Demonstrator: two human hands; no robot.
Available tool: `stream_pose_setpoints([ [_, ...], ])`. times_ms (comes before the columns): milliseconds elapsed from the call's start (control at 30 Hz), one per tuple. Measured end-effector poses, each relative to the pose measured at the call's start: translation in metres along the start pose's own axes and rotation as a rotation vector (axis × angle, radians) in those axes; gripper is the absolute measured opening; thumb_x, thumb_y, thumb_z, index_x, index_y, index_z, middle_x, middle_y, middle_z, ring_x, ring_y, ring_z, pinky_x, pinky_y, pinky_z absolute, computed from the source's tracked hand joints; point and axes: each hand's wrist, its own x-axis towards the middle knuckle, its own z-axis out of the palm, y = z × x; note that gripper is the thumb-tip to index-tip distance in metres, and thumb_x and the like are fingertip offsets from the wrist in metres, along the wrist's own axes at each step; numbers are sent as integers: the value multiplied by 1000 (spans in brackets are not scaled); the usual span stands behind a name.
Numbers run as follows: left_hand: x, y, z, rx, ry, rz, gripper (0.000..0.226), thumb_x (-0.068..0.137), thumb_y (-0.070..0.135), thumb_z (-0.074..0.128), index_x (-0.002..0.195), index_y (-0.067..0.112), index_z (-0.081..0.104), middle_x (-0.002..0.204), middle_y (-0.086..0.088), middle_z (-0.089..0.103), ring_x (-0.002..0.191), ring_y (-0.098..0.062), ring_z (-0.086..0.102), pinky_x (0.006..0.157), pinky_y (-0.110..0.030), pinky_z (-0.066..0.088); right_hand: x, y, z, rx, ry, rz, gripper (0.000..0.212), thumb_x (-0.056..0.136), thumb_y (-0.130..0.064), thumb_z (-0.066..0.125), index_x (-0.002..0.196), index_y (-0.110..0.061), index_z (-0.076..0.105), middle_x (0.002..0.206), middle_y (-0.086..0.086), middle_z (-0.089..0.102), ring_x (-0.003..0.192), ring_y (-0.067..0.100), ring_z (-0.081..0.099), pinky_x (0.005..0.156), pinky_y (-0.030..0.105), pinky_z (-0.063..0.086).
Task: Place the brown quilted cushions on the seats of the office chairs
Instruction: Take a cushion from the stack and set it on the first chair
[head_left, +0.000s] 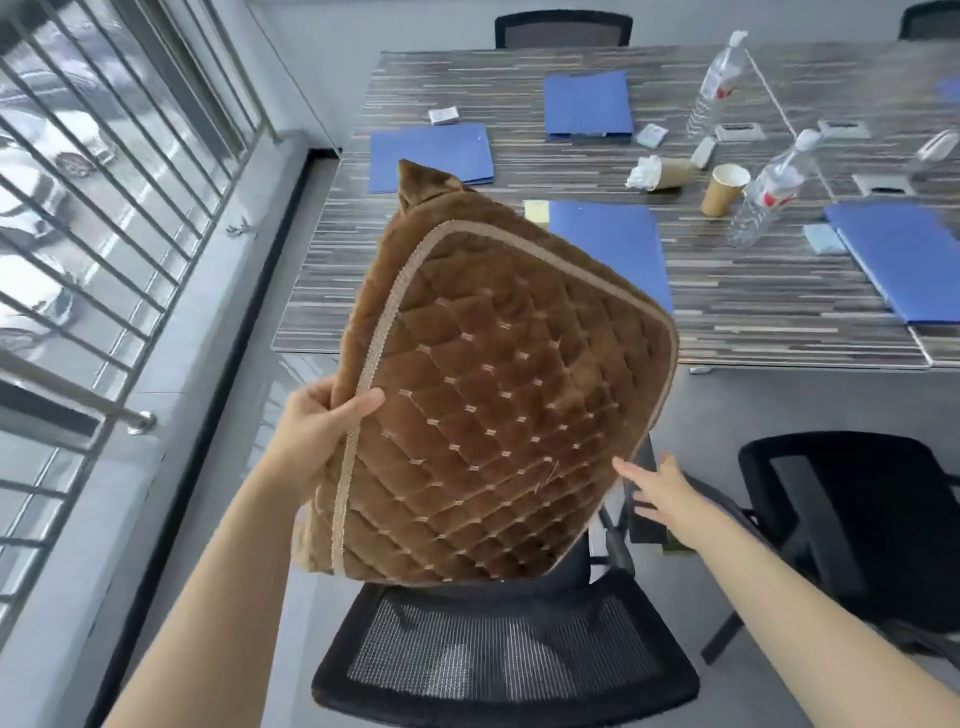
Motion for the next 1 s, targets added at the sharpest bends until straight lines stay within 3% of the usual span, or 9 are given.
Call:
stream_pose_setpoints([
  [100, 6, -2, -6, -125, 14, -1, 44, 58, 36, 91, 90, 10, 76, 96, -21, 74, 76, -27, 74, 67, -37, 62, 14, -19, -15, 291, -102, 22, 101, 81, -22, 77, 149, -41, 5, 151, 6, 36, 126, 34, 47, 93, 50, 45],
  [200, 12, -10, -6, -146, 77, 15, 52, 60, 45, 89, 99, 15, 73, 103, -18, 74, 85, -28, 74, 74, -39, 61, 20, -36, -18, 252, -144, -32, 86, 85, 0, 68, 143, -41, 20, 140, 3, 43, 118, 34, 51, 81, 47, 46],
  [300, 18, -21, -1, -109, 167, 27, 31, 82, 38, 75, 105, 19, 67, 102, -9, 75, 89, -24, 73, 78, -37, 60, 22, -40, -17, 263, -88, -72, 73, 89, 12, 57, 133, -38, 28, 134, 6, 46, 100, 28, 55, 69, 44, 47],
  [367, 23, -33, 0, -60, 239, 25, 12, 91, 28, 68, 100, 20, 67, 94, -1, 76, 84, -18, 73, 74, -33, 60, 22, -39, -16, 281, -50, -81, 73, 89, 17, 51, 140, -31, 29, 129, 6, 48, 101, 27, 53, 75, 48, 47],
  [467, 34, -52, -4, 47, 318, 4, 12, 91, 23, 66, 101, 16, 67, 96, -1, 74, 87, -17, 71, 74, -31, 56, 25, -40, -11, 224, 41, -127, 60, 89, 18, 50, 133, -21, 38, 126, 6, 52, 104, 27, 53, 96, 58, 41],
  [600, 55, -87, -9, 180, 476, -72, 14, 93, 16, 59, 104, 7, 59, 94, 1, 63, 90, -19, 59, 74, -30, 47, 33, -44, -4, 77, 192, -250, 39, 84, 14, 61, 110, -12, 48, 114, 12, 62, 100, 28, 61, 86, 44, 51],
  [767, 80, -157, -7, 236, 541, -221, 14, 96, 7, 56, 109, 5, 54, 107, -9, 61, 99, -22, 57, 82, -33, 41, 55, -21, 15, -166, 331, -275, 15, 85, -1, 65, 98, -4, 58, 92, 9, 65, 93, 28, 62, 77, 33, 46],
  [900, 91, -232, 0, 346, 545, -372, 26, 95, 12, 57, 117, -1, 53, 109, -22, 65, 105, -40, 61, 87, -50, 47, 89, 16, 23, -224, 389, -265, 17, 91, -4, 60, 107, -3, 57, 100, 8, 65, 95, 25, 59, 80, 33, 43],
  [1000, 96, -280, 2, 435, 555, -425, 25, 96, 16, 57, 117, 4, 53, 112, -17, 65, 106, -41, 59, 86, -46, 46, 118, 40, 30, -301, 380, -239, 21, 91, -2, 58, 112, -1, 57, 106, 13, 65, 100, 30, 60, 85, 36, 46],
])
